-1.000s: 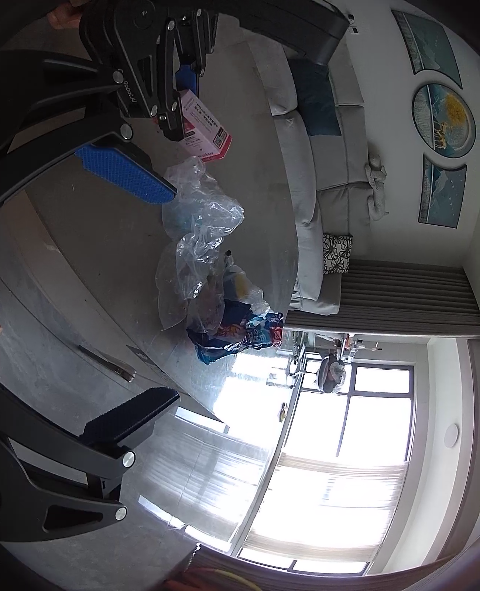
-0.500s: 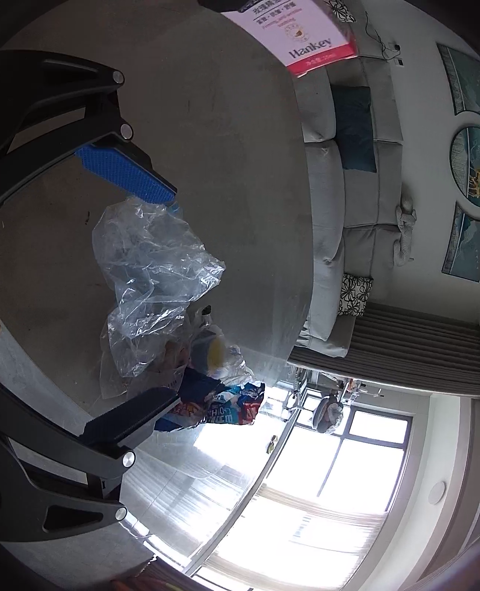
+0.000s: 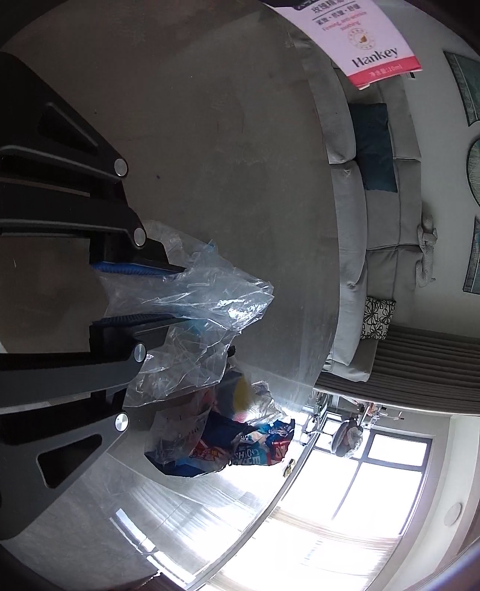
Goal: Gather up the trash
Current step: 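Carry pink box and plastic bag to the white bin and release them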
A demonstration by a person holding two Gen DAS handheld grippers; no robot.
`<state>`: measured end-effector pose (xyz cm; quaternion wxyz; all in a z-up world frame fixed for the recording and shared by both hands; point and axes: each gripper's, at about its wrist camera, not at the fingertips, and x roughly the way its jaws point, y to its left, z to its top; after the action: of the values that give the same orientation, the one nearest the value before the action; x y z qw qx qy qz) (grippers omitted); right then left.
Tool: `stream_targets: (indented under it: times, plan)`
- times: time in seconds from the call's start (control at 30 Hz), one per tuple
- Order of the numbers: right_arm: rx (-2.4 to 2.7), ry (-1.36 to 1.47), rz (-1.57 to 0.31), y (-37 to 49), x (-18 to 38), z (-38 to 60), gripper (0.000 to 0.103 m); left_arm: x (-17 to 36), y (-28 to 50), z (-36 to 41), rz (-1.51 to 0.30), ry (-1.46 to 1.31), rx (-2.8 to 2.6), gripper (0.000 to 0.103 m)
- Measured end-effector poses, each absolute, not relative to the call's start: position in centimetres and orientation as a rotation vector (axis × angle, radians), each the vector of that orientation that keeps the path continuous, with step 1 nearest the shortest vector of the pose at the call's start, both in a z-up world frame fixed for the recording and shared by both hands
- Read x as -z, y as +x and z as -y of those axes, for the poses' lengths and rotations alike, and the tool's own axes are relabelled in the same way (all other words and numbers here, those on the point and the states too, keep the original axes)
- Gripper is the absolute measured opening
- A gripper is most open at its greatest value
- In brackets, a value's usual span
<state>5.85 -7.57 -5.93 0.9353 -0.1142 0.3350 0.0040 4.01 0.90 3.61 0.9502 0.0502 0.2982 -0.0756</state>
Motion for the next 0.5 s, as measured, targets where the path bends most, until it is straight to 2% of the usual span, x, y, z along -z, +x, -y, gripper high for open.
stream_targets:
  times: [0.5]
  plan:
    - [0.043, -0.173, -0.575, -5.8, -3.2, 11.6, 0.016, -4.5, -1.6, 1.7, -0.609, 0.074, 0.207, 0.029]
